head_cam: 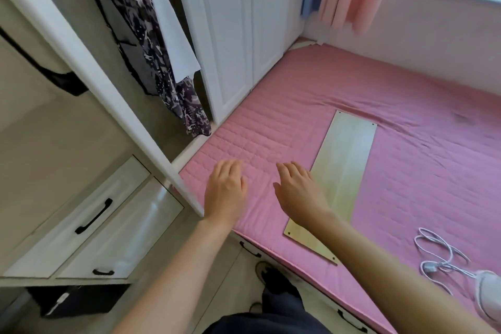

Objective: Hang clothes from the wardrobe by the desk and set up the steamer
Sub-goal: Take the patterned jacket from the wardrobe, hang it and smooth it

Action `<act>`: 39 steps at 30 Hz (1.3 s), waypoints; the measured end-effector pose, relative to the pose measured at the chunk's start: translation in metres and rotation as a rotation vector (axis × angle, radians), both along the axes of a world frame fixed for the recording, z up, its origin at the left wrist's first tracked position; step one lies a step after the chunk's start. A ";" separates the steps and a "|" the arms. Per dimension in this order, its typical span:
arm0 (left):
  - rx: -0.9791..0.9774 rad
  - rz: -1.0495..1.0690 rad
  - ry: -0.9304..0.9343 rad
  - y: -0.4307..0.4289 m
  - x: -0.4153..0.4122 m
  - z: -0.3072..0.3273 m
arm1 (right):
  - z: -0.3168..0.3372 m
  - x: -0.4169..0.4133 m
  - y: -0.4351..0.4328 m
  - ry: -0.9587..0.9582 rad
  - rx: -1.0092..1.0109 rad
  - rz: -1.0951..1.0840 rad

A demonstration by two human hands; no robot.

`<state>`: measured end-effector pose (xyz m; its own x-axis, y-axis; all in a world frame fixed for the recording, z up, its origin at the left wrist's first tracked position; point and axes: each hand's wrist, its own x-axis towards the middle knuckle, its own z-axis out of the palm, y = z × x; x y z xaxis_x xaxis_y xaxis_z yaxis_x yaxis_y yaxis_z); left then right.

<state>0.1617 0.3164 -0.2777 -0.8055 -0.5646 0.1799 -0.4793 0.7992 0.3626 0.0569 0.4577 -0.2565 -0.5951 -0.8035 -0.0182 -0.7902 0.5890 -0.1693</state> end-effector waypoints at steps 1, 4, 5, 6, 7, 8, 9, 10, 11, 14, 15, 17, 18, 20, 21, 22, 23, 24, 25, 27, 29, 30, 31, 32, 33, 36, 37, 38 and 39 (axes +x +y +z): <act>-0.007 0.016 0.011 -0.007 -0.010 0.002 | 0.003 -0.012 -0.009 0.002 -0.008 0.015; -0.018 0.095 0.057 -0.027 -0.041 0.012 | 0.009 -0.049 -0.038 0.011 -0.024 0.065; -0.012 0.134 0.077 -0.034 -0.051 0.017 | 0.011 -0.061 -0.048 0.008 -0.026 0.084; -0.005 0.174 0.097 -0.041 -0.061 0.022 | 0.015 -0.072 -0.058 0.002 -0.028 0.105; -0.002 0.207 0.116 -0.048 -0.069 0.027 | 0.019 -0.083 -0.068 0.004 -0.030 0.129; -0.001 0.231 0.133 -0.056 -0.078 0.032 | 0.024 -0.094 -0.078 0.013 -0.033 0.156; -0.004 0.251 0.145 -0.064 -0.086 0.037 | 0.030 -0.105 -0.089 0.019 -0.038 0.184; -0.011 0.270 0.154 -0.072 -0.094 0.042 | 0.034 -0.115 -0.099 0.027 -0.046 0.211; -0.017 0.292 0.164 -0.081 -0.102 0.047 | 0.039 -0.125 -0.110 0.034 -0.055 0.235; -0.035 0.389 0.198 -0.108 -0.124 0.064 | 0.052 -0.153 -0.146 0.038 -0.091 0.301; -0.049 0.419 0.209 -0.117 -0.130 0.070 | 0.057 -0.162 -0.159 0.050 -0.098 0.323; -0.081 0.459 0.231 -0.138 -0.143 0.082 | 0.069 -0.178 -0.185 0.074 -0.114 0.371; -0.094 0.476 0.240 -0.149 -0.149 0.087 | 0.076 -0.186 -0.198 0.087 -0.125 0.397; -0.109 0.525 0.252 -0.172 -0.160 0.098 | 0.093 -0.199 -0.227 0.117 -0.151 0.445; -0.118 0.555 0.258 -0.184 -0.164 0.103 | 0.102 -0.204 -0.242 0.124 -0.168 0.466; -0.129 0.583 0.266 -0.195 -0.168 0.109 | 0.110 -0.208 -0.256 0.126 -0.188 0.485; -0.139 0.610 0.277 -0.206 -0.173 0.115 | 0.118 -0.212 -0.271 0.128 -0.208 0.503; -0.149 0.634 0.286 -0.217 -0.177 0.121 | 0.125 -0.216 -0.285 0.127 -0.227 0.518; -0.163 0.654 0.294 -0.227 -0.180 0.128 | 0.132 -0.219 -0.300 0.127 -0.246 0.533; -0.197 0.682 0.308 -0.247 -0.186 0.141 | 0.145 -0.224 -0.328 0.125 -0.276 0.562; -0.226 0.699 0.312 -0.269 -0.190 0.155 | 0.159 -0.228 -0.355 0.121 -0.306 0.581; -0.237 0.706 0.314 -0.279 -0.192 0.162 | 0.166 -0.229 -0.368 0.118 -0.321 0.583; -0.249 0.713 0.318 -0.289 -0.194 0.169 | 0.173 -0.230 -0.380 0.115 -0.338 0.585; -0.261 0.717 0.325 -0.299 -0.195 0.176 | 0.179 -0.231 -0.393 0.116 -0.357 0.588; -0.273 0.716 0.333 -0.308 -0.196 0.184 | 0.186 -0.232 -0.404 0.118 -0.378 0.592; -0.309 0.707 0.361 -0.333 -0.200 0.204 | 0.202 -0.234 -0.437 0.118 -0.427 0.599; -0.318 0.706 0.367 -0.342 -0.202 0.209 | 0.207 -0.235 -0.448 0.110 -0.438 0.599; -0.324 0.708 0.373 -0.350 -0.204 0.214 | 0.211 -0.236 -0.458 0.095 -0.448 0.599; -0.329 0.712 0.377 -0.357 -0.205 0.218 | 0.216 -0.237 -0.468 0.076 -0.461 0.599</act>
<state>-0.0435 -0.0411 -0.0592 -0.1345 -0.7836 0.6065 -0.7993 0.4476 0.4010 -0.1799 -0.0104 -0.0402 -0.0410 -0.9061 0.4211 -0.9720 -0.0613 -0.2267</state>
